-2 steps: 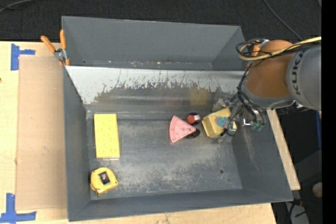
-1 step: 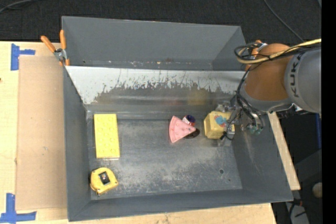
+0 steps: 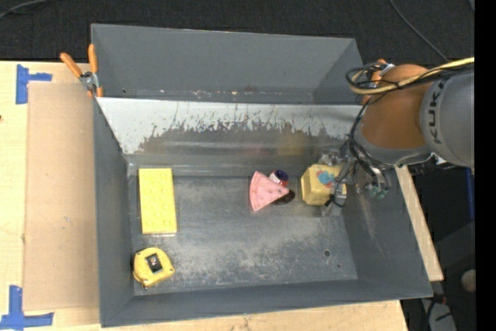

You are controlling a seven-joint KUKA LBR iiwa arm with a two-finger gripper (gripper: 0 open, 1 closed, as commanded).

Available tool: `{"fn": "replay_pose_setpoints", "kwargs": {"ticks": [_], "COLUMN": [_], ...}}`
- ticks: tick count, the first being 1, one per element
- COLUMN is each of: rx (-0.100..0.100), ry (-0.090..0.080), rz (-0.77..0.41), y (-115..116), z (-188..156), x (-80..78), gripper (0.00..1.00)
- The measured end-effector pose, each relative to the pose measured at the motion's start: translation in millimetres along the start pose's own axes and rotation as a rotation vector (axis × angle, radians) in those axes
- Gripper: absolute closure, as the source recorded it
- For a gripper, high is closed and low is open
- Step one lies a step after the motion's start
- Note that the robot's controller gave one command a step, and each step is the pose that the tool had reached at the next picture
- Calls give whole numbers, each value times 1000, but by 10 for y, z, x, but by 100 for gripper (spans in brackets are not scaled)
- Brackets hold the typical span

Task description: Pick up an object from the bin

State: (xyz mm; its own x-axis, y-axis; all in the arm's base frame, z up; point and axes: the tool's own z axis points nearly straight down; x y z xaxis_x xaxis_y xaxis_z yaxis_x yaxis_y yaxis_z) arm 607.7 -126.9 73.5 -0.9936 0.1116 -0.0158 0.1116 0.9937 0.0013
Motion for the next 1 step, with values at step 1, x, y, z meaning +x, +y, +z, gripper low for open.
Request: {"fn": "replay_pose_setpoints", "kwargs": {"ticks": [1], "rx": [-1], "ry": [5], "rz": [0], "y": [5], "z": [-113], "x": [16], "gripper": [100]}}
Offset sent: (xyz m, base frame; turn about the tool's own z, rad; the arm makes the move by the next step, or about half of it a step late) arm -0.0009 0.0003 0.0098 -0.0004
